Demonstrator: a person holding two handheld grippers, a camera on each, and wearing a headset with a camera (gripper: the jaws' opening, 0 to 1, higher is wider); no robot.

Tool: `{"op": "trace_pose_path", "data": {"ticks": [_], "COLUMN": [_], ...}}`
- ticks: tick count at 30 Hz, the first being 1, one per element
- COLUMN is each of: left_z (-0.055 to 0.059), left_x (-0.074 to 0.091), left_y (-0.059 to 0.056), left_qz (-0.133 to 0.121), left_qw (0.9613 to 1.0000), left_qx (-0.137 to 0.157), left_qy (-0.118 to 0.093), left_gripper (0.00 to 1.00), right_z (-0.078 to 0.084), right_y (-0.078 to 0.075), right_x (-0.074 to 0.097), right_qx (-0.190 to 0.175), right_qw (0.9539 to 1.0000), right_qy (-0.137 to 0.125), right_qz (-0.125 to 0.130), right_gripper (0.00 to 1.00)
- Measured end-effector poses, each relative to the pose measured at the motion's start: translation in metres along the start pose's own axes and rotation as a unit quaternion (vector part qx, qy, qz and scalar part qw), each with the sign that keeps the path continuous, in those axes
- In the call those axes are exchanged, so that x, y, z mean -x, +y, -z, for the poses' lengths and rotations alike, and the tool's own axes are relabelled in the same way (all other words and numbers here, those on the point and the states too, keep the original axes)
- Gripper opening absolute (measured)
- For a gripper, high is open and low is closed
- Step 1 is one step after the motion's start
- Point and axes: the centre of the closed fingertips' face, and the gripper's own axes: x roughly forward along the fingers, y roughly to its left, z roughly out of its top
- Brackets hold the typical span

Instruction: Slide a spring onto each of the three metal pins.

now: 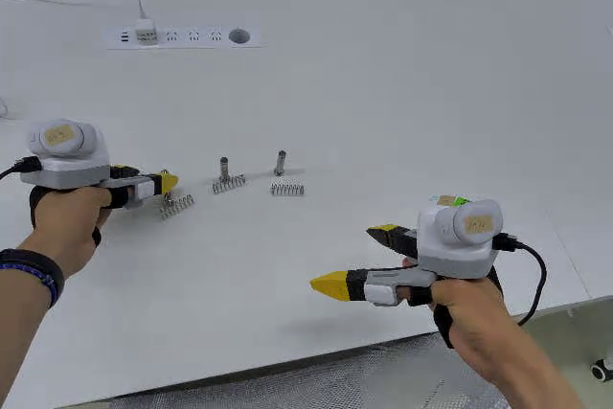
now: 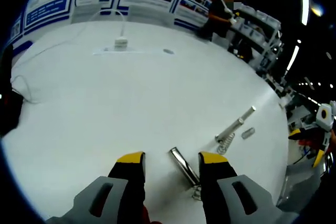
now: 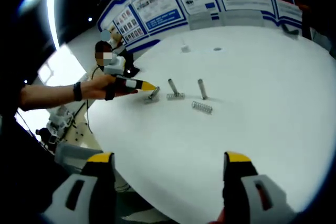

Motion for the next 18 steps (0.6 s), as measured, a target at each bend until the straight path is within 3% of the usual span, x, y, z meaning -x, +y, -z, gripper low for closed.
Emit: {"op": "trace_pose_path", "data": {"ticks": [6,14,18], "left_z": [-0.002,0.003,0.005], "left_x": [-0.003,-0.011,-0.013], "left_y": [-0.003,-0.001,0.0], "left_qz": [-0.01,-0.044,-0.046], "left_qw": [0.9999,0.9963,0.9935], "left_qx": [-0.008,-0.071,-0.1], "left_qy": [0.002,0.021,0.028], "left_gripper": [0.34,0.21,0.16], "right_z": [0.0,-0.004,-0.005], "right_y": [0.0,0.002,0.002], "right_x": [-0.003,-0.005,-0.005], "right_qx": [0.0,0.003,0.003], "right_qw": [1.0,1.0,1.0], "right_qy": [0.001,0.0,-0.001], "right_qz": [-0.002,-0.005,-0.005], "right_gripper": [0.86,0.86,0.87]}}
